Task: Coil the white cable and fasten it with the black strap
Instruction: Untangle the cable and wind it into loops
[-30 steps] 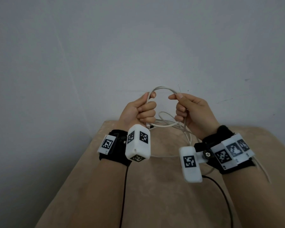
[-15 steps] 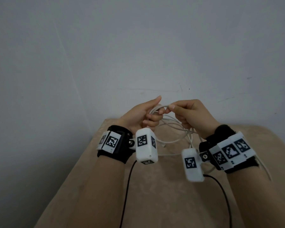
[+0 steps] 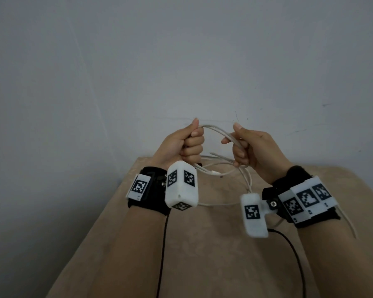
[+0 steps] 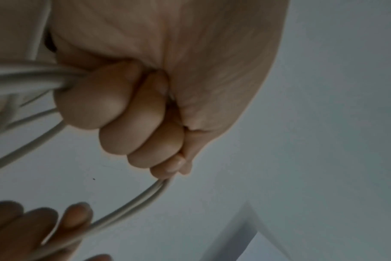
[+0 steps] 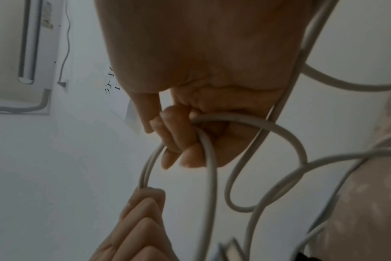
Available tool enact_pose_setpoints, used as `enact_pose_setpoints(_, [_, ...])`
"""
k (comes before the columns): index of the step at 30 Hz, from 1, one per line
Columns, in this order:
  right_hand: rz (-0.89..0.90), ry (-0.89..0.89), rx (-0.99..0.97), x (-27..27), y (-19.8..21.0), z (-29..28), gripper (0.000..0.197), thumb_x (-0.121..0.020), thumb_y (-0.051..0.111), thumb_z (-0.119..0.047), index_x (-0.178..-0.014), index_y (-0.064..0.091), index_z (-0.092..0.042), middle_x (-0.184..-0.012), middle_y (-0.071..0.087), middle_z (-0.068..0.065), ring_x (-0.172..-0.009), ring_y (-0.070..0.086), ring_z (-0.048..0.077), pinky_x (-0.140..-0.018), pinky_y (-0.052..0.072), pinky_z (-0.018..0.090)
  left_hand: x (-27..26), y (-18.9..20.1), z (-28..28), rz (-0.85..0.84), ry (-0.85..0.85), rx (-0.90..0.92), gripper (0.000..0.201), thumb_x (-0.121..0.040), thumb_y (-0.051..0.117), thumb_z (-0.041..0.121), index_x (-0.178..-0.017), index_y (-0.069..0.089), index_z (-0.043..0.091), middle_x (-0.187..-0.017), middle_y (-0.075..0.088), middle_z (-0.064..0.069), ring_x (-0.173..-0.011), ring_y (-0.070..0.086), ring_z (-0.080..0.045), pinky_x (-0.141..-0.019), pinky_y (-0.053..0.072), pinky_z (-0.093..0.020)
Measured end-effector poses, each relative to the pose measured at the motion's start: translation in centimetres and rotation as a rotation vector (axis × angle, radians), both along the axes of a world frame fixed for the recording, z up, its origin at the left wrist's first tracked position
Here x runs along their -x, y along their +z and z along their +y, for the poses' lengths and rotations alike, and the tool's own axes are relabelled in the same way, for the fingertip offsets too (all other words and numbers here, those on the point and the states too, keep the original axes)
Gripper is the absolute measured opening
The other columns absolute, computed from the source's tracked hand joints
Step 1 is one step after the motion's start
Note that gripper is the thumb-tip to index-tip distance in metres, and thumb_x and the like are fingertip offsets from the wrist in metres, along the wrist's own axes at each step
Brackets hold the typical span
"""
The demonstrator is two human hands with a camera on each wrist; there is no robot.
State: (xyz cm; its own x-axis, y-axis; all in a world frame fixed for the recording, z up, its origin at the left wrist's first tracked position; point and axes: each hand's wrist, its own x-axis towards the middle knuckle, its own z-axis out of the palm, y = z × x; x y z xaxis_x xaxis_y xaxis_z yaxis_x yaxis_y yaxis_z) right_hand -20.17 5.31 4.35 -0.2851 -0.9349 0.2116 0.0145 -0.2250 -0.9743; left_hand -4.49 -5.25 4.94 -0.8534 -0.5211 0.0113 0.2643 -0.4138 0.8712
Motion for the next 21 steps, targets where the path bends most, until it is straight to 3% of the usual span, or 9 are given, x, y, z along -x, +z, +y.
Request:
enact_pose_setpoints(3, [-0.002, 0.008, 0.010, 0.7, 0.0, 0.2, 0.042, -0.088, 0.054, -0.042, -0.083, 0.068, -0.002, -0.053, 0.056, 0.004, -0.045, 0.050, 0.016, -0.050, 0.050, 0.028, -0.2, 0.2, -0.1, 0.071, 0.001, -0.057, 0.050, -0.097, 0.033, 0.040, -0.054, 0.044, 0.019, -0.052, 0.009, 0.008, -0.040, 0.004, -0.008, -0.036, 0.008, -0.017])
enact_pose_setpoints(6, [0.158, -0.048, -0.008, 1.3, 0.0, 0.6, 0.025, -0.090, 0.059, -0.028, -0.080, 0.070, -0.007, -0.066, 0.069, 0.003, -0.058, 0.063, 0.015, -0.047, 0.048, 0.022, -0.8, 0.4, -0.8, 0.136, 0.015, -0.095, 0.050, -0.096, 0.032, 0.040, -0.053, 0.046, 0.019, -0.051, 0.010, 0.008, -0.040, 0.005, -0.008, -0.034, 0.009, -0.017])
enact_pose_setpoints(9, [0.326, -0.111, -0.040, 1.9, -0.3, 0.8, 0.018, -0.086, 0.066, -0.028, -0.080, 0.072, -0.012, -0.072, 0.072, -0.003, -0.065, 0.059, 0.006, -0.050, 0.045, 0.017, -1.8, 0.6, -1.6, 0.160, 0.091, -0.093, 0.055, -0.099, 0.029, 0.041, -0.051, 0.046, 0.019, -0.052, 0.009, 0.008, -0.040, 0.004, -0.008, -0.033, 0.009, -0.016])
enact_pose_setpoints(12, [0.531, -0.138, -0.077, 2.4, -0.5, 0.8, 0.010, -0.080, 0.073, -0.027, -0.083, 0.073, -0.017, -0.073, 0.071, -0.007, -0.070, 0.063, 0.000, -0.064, 0.046, 0.010, -2.5, 0.6, -2.0, 0.185, 0.138, -0.095, 0.057, -0.100, 0.027, 0.040, -0.051, 0.046, 0.019, -0.052, 0.009, 0.008, -0.040, 0.004, -0.007, -0.034, 0.008, -0.016])
enact_pose_setpoints(14, [0.798, -0.222, -0.178, 3.0, -0.8, 0.7, 0.003, -0.081, 0.072, -0.022, -0.084, 0.071, -0.022, -0.074, 0.068, -0.011, -0.076, 0.062, 0.002, -0.065, 0.040, 0.006, -3.0, 0.7, -2.4, 0.217, 0.168, -0.105, 0.057, -0.101, 0.027, 0.040, -0.051, 0.046, 0.019, -0.052, 0.009, 0.007, -0.040, 0.004, -0.007, -0.035, 0.008, -0.016])
enact_pose_setpoints(16, [0.949, -0.316, -0.287, 3.8, -1.4, 0.9, 0.007, -0.083, 0.069, -0.019, -0.089, 0.070, -0.022, -0.082, 0.067, -0.008, -0.080, 0.058, 0.006, -0.063, 0.035, 0.003, -4.0, 0.8, -2.8, 0.256, 0.199, -0.124, 0.058, -0.101, 0.026, 0.040, -0.051, 0.046, 0.019, -0.052, 0.010, 0.007, -0.040, 0.005, -0.007, -0.036, 0.007, -0.017])
enact_pose_setpoints(19, [0.941, -0.414, -0.386, 5.3, -2.3, 1.1, 0.015, -0.083, 0.069, -0.016, -0.097, 0.070, -0.020, -0.094, 0.069, 0.000, -0.083, 0.058, 0.011, -0.076, 0.039, 0.018, -5.0, 0.8, -3.2, 0.274, 0.239, -0.137, 0.058, -0.101, 0.026, 0.041, -0.051, 0.046, 0.019, -0.052, 0.010, 0.007, -0.041, 0.005, -0.007, -0.036, 0.007, -0.017])
enact_pose_setpoints(21, [0.819, -0.386, -0.378, 5.7, -2.6, 0.9, 0.015, -0.083, 0.069, -0.013, -0.097, 0.069, -0.020, -0.095, 0.070, -0.001, -0.081, 0.064, 0.017, -0.076, 0.045, 0.026, -4.7, 0.8, -3.1, 0.245, 0.245, -0.130, 0.059, -0.101, 0.026, 0.040, -0.050, 0.046, 0.019, -0.052, 0.009, 0.007, -0.041, 0.005, -0.007, -0.036, 0.006, -0.017])
